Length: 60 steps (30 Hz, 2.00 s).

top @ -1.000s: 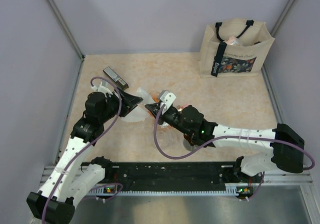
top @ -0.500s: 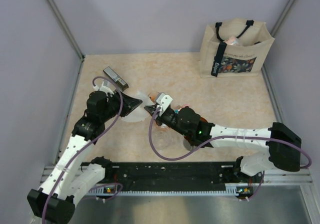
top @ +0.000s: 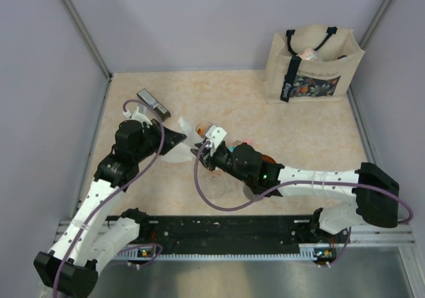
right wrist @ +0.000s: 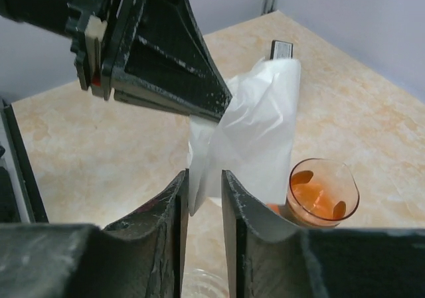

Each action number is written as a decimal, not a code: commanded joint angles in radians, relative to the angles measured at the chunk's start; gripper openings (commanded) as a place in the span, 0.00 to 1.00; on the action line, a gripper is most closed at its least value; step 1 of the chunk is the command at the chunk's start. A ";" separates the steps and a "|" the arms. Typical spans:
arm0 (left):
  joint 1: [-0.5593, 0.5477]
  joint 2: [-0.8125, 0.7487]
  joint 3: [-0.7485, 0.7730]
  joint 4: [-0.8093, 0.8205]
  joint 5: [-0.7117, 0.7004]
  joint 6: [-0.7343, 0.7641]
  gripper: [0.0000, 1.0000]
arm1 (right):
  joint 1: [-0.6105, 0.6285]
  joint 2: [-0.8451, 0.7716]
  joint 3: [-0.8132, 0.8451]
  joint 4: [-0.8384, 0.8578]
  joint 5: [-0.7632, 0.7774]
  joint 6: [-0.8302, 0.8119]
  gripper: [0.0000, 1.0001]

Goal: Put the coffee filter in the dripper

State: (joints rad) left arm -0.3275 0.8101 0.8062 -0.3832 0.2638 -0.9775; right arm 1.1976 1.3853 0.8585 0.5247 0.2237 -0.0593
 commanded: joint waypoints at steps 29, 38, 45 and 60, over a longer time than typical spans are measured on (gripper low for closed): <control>-0.320 0.129 0.307 -0.201 -0.466 0.287 0.00 | -0.006 0.023 0.344 -0.515 0.367 0.291 0.88; -0.344 0.146 0.327 -0.221 -0.500 0.298 0.00 | -0.026 0.052 0.364 -0.558 0.441 0.332 0.84; -0.375 0.166 0.349 -0.221 -0.528 0.310 0.00 | -0.053 0.092 0.412 -0.574 0.367 0.384 0.78; -0.401 0.179 0.366 -0.233 -0.644 0.356 0.00 | -0.168 0.098 0.412 -0.669 0.197 0.504 0.30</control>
State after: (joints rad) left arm -0.7238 0.9806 1.1423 -0.6380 -0.3649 -0.6609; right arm 1.0790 1.5166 1.2770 -0.1566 0.5106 0.4068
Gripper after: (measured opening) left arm 0.012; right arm 0.328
